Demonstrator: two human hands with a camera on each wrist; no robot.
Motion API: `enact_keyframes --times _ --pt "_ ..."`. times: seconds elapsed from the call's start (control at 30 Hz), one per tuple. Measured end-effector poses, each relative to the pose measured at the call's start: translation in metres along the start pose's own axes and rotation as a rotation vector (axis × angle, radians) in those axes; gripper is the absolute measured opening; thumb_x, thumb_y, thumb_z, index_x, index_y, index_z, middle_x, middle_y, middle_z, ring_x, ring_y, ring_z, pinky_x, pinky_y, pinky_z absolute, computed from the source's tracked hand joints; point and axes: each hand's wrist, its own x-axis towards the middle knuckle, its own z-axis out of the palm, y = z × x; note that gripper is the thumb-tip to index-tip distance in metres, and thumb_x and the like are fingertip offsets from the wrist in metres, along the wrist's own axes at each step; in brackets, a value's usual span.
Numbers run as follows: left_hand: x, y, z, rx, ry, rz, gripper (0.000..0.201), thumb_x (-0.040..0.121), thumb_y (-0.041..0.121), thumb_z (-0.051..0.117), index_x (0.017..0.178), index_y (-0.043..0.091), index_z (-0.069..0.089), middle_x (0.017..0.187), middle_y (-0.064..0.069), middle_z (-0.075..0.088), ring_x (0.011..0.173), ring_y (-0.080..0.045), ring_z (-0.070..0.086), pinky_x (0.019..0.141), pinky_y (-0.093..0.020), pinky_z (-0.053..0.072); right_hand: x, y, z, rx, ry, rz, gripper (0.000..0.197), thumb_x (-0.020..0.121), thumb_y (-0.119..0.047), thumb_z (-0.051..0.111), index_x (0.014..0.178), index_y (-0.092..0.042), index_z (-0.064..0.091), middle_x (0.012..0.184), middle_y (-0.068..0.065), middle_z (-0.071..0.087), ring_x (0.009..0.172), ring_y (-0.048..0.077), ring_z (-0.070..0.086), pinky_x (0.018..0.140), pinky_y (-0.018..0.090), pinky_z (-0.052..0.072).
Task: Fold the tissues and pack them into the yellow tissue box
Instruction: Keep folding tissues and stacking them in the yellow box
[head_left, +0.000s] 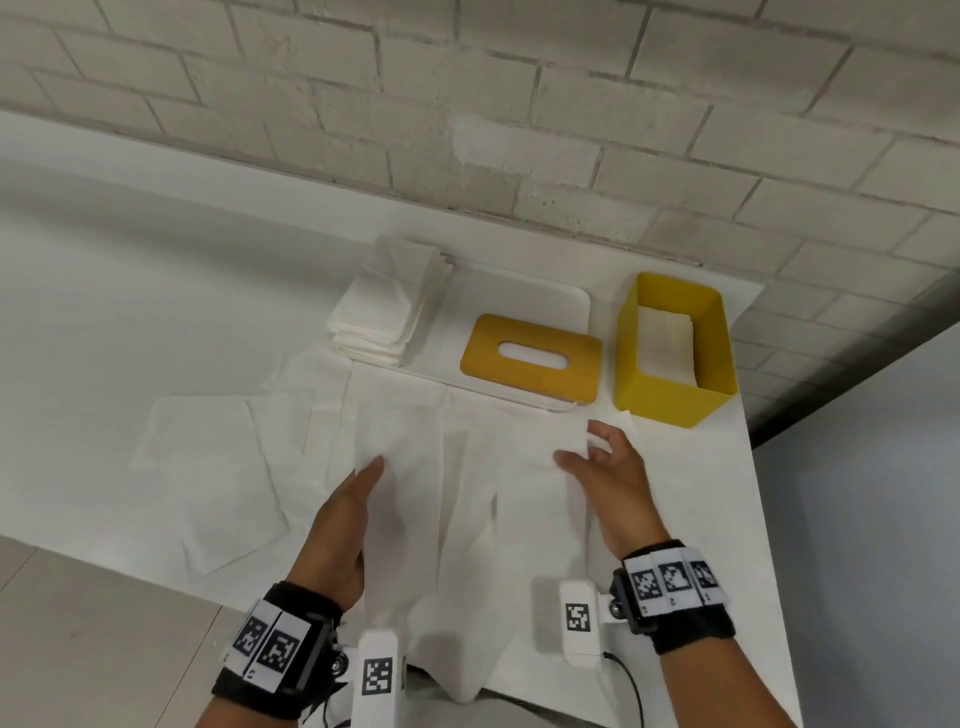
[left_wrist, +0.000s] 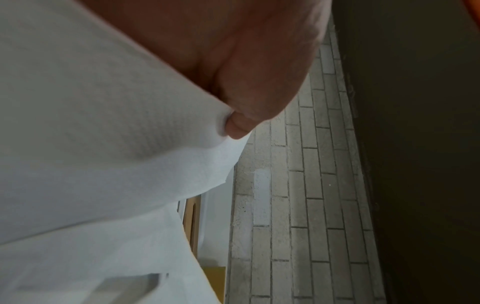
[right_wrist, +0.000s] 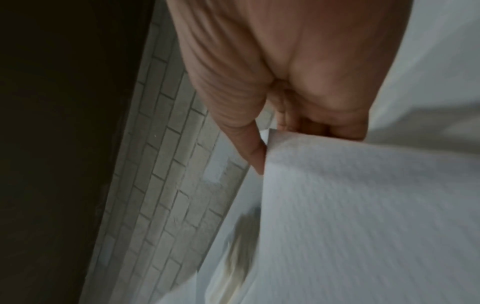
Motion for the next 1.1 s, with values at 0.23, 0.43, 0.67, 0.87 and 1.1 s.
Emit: enact_keyframes --times 0.23,0.43,0.67,0.87,1.1 --pt "-0.001 0.005 0.009 -0.007 -0.049 0.028 0.040 0.101 0.042 0.059 0.135 0.022 0.065 0.126 -0.004 0.074 0.122 -0.028 0.066 0.113 -0.051 0.044 -0.027 -0.061 -0.059 0.028 -0.069 -0.190 0.026 0.095 -0.002 0.064 0.116 -0.015 0.071 0.111 0.005 0.077 0.108 0.028 0.072 0.099 0.044 0.053" --pt "-0.015 0.012 0.038 -0.049 -0.203 0.024 0.037 0.103 0.037 0.054 0.133 0.019 0.067 0.126 -0.003 0.074 0.121 -0.023 0.067 0.111 -0.045 0.046 -0.074 -0.095 -0.043 0.161 -0.246 -0.295 0.024 0.089 -0.008 0.066 0.109 -0.018 0.074 0.113 0.009 0.076 0.100 0.023 0.073 0.085 0.031 0.060" --pt "-0.018 0.008 0.067 -0.124 -0.381 0.034 0.051 0.088 0.037 0.058 0.128 0.009 0.071 0.132 -0.017 0.069 0.121 -0.031 0.066 0.107 -0.046 0.048 -0.080 -0.070 0.027 0.207 -0.266 -0.207 0.031 0.095 -0.001 0.064 0.124 -0.010 0.063 0.114 0.012 0.076 0.106 0.031 0.072 0.094 0.045 0.056" --pt "-0.022 0.006 0.069 -0.196 -0.466 0.062 0.045 0.093 0.038 0.046 0.113 0.017 0.081 0.123 -0.014 0.074 0.107 -0.024 0.074 0.084 -0.034 0.062 -0.071 -0.059 0.041 0.216 -0.199 -0.147 0.038 0.095 -0.011 0.068 0.129 -0.023 0.057 0.109 0.005 0.077 0.102 0.024 0.074 0.087 0.038 0.057" --pt "-0.011 0.010 0.066 -0.197 -0.431 0.029 0.058 0.099 0.048 0.039 0.140 0.012 0.060 0.136 -0.015 0.067 0.124 -0.030 0.066 0.096 -0.038 0.059 -0.056 -0.056 0.049 0.200 -0.180 -0.103 0.037 0.093 -0.013 0.071 0.125 -0.028 0.059 0.105 0.004 0.078 0.099 0.023 0.075 0.080 0.035 0.056"
